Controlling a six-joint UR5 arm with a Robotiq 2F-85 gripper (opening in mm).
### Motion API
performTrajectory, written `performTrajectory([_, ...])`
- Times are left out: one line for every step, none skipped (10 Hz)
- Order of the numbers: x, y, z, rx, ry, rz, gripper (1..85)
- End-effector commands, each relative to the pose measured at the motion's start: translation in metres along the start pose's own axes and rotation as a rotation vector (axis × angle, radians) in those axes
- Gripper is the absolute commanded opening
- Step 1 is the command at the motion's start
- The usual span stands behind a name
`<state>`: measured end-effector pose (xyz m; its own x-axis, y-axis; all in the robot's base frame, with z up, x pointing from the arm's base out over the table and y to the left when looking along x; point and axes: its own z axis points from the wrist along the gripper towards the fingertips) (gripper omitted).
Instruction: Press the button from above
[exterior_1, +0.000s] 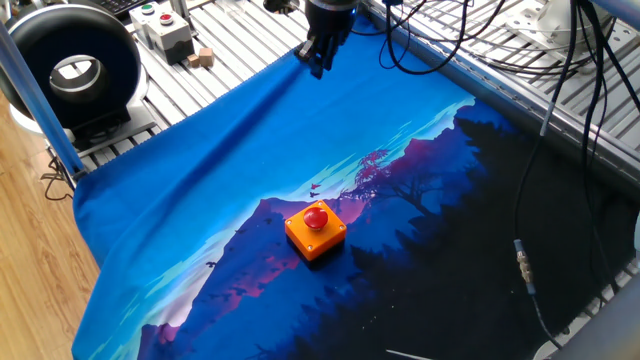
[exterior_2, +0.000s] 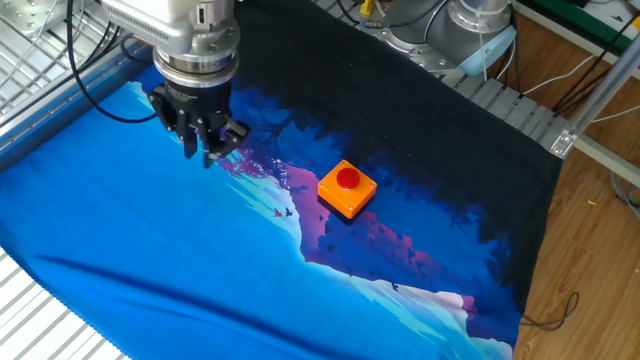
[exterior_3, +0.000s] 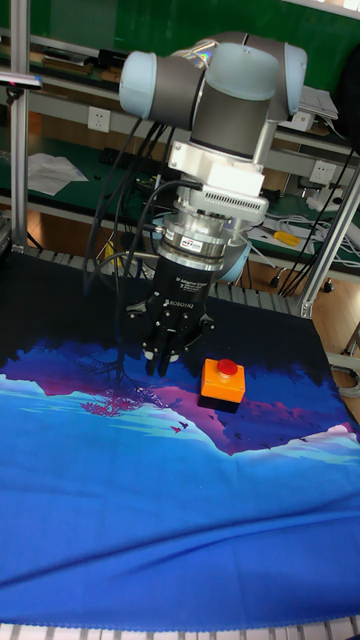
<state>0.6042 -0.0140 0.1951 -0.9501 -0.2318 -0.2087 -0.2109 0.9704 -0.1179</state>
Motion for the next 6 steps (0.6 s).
performTrajectory([-0.0064,-0.0011,-0.0008,0.004,-0.026,-0.019,1.0])
performTrajectory([-0.0066,0.0,-0.0005,0.001,-0.027,-0.015,1.0])
performTrajectory([-0.0065,0.0021,-0.0001,-0.005,-0.027,-0.01,1.0])
performTrajectory([-0.0043,0.0042,0.0011,-0.01,-0.018,-0.007,1.0])
performTrajectory([-0.0041,0.0058,0.0031,-0.013,-0.018,-0.006,1.0])
performTrajectory([-0.0039,0.0074,0.0044,-0.016,-0.017,-0.002,1.0])
